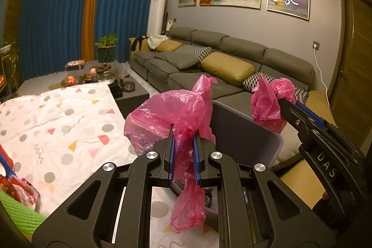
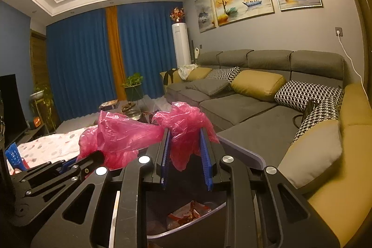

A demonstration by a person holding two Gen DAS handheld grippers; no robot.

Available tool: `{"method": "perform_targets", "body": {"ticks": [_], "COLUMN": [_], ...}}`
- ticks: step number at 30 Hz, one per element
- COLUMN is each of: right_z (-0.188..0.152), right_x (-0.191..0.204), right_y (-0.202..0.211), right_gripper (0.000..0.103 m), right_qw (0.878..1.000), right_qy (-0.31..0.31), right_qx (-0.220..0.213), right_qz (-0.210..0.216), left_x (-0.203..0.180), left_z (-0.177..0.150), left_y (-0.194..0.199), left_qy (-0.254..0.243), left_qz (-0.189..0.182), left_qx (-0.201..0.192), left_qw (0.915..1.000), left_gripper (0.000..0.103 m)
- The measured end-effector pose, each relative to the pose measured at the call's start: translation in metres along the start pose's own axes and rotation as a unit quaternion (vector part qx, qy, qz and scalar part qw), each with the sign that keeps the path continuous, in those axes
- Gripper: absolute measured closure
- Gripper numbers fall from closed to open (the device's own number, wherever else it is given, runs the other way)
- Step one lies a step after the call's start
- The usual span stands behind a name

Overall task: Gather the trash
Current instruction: 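Lift both pink bags and carry them over the grey bin, then open both tools over the grey bin to drop the pink bags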

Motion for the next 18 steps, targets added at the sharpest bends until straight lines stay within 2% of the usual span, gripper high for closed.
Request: {"method": "perform_targets", "body": {"ticks": [15, 18], "right_z": [0.002, 0.003], "right_x": [0.003, 0.003], "right_y": [-0.006, -0.008], "right_gripper": [0.076, 0.076], "right_qw": [1.0, 1.0], "right_qy": [0.003, 0.004], "right_qx": [0.005, 0.006], "right_qz": [0.002, 0.0], "left_x": [0.002, 0.0], "left_z": [-0.009, -0.01], "left_y": [-0.019, -0.022], "left_qy": [0.002, -0.001], "left_qz": [-0.023, -0.037], "left_qx": [0.011, 0.015], "left_qw": [0.9997, 0.9992], "left_gripper": [0.09, 0.084]}}
Point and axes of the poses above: each gripper's, at about its wrist camera, not at the fingertips, and y roughly against the way its jaws point, x to its left, z to its top, the point moved 7 cm from there along -y, roughly the way its jaws point, and after that the axes turned 3 degrees about -z, right-handed, at the moved point
